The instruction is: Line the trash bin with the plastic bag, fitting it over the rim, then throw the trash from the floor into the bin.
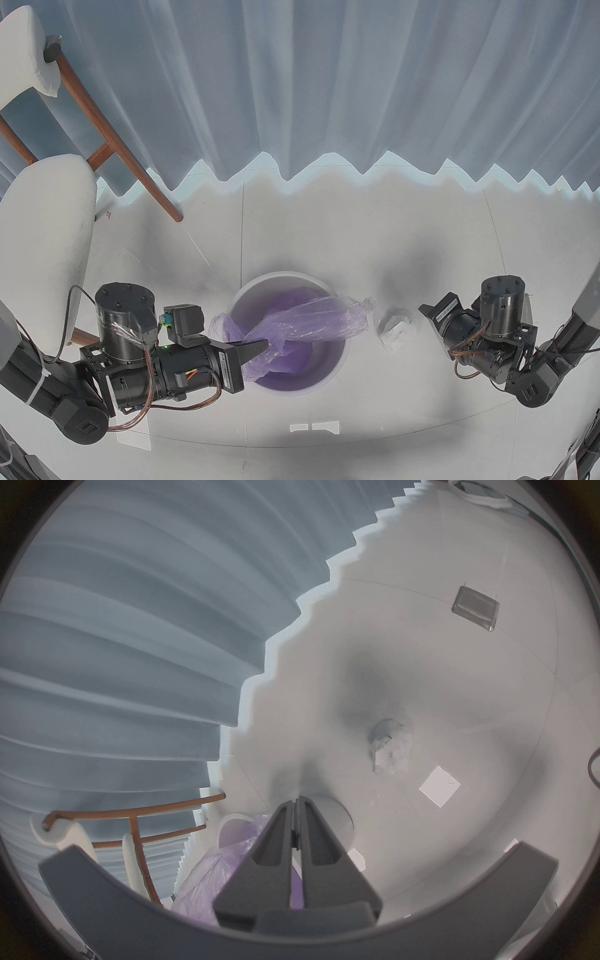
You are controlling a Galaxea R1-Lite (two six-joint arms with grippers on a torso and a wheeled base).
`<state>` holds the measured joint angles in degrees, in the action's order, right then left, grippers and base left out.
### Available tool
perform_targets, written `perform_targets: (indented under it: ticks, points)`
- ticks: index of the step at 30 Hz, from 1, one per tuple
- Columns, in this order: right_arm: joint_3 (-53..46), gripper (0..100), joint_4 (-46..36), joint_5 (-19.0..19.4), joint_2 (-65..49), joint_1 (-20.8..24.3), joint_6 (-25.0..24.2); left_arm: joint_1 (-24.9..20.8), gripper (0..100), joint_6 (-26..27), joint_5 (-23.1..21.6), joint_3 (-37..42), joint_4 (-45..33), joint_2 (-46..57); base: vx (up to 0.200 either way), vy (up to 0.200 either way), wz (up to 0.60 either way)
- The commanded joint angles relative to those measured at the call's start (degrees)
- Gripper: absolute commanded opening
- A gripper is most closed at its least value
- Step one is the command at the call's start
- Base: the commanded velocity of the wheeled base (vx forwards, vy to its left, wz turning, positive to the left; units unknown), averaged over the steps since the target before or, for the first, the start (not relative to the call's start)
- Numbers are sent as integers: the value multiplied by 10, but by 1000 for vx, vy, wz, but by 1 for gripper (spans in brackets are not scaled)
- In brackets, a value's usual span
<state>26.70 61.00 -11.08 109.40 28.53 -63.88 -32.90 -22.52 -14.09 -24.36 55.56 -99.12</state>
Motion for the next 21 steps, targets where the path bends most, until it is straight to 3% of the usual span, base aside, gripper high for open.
perform_targets:
  ticks: [1,2,9,10,16,21]
  points:
    - [103,0,-128,0,-49,-3,-43,6,0,72,12,-5,-3,-3,0,0,0]
    - [150,0,-215,1,-67,2,-76,6,0,95,20,-8,-11,-1,0,0,0]
    - [226,0,-420,34,-103,55,-116,6,0,176,19,-8,-12,2,0,0,0]
    - [233,100,-455,39,-110,76,-116,6,0,203,14,-9,-12,1,0,0,0]
    - [280,100,-498,40,-112,125,-126,-8,0,244,-6,-10,-12,-8,0,0,0]
    - [325,100,-569,40,-93,166,-132,-45,0,259,-5,5,-26,1,0,0,0]
